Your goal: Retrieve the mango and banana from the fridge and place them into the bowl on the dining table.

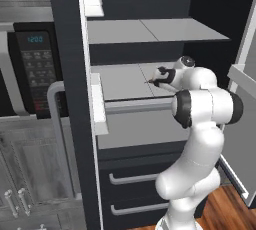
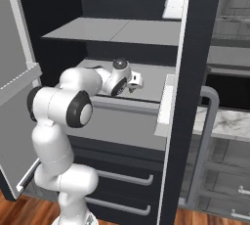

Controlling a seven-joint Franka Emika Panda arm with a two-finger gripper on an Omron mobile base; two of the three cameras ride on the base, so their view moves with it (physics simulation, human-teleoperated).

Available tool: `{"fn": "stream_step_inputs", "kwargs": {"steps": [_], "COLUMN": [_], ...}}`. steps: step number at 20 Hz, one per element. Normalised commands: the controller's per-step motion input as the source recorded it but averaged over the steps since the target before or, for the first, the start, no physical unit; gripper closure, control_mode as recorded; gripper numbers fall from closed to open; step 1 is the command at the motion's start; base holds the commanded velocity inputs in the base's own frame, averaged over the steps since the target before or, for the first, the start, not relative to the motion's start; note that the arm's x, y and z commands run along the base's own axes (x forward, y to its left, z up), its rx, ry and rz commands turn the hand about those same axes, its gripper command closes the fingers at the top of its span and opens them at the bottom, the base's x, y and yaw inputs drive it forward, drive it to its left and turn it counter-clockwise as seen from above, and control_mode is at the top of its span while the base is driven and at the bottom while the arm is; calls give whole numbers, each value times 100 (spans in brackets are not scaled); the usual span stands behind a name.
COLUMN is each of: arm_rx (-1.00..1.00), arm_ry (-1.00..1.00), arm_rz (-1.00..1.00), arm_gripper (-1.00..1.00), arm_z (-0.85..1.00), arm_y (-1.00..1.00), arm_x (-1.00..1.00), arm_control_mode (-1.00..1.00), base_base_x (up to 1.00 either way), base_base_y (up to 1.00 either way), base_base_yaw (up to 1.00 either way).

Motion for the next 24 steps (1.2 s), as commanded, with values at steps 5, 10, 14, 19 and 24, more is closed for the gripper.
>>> {"fn": "stream_step_inputs", "kwargs": {"steps": [5,10,14,19,24], "arm_rx": [0,0,0,0,0], "arm_ry": [0,0,0,0,1], "arm_rz": [2,1,0,0,1], "arm_gripper": [-100,-100,-100,-100,-100], "arm_z": [-26,-28,-14,-9,-15], "arm_y": [-6,-1,0,-5,-6], "arm_x": [28,32,44,46,36], "arm_control_mode": [-100,-100,-100,-100,-100], "base_base_x": [0,0,0,0,0], "base_base_y": [0,0,0,0,0], "base_base_yaw": [0,0,0,0,0]}}
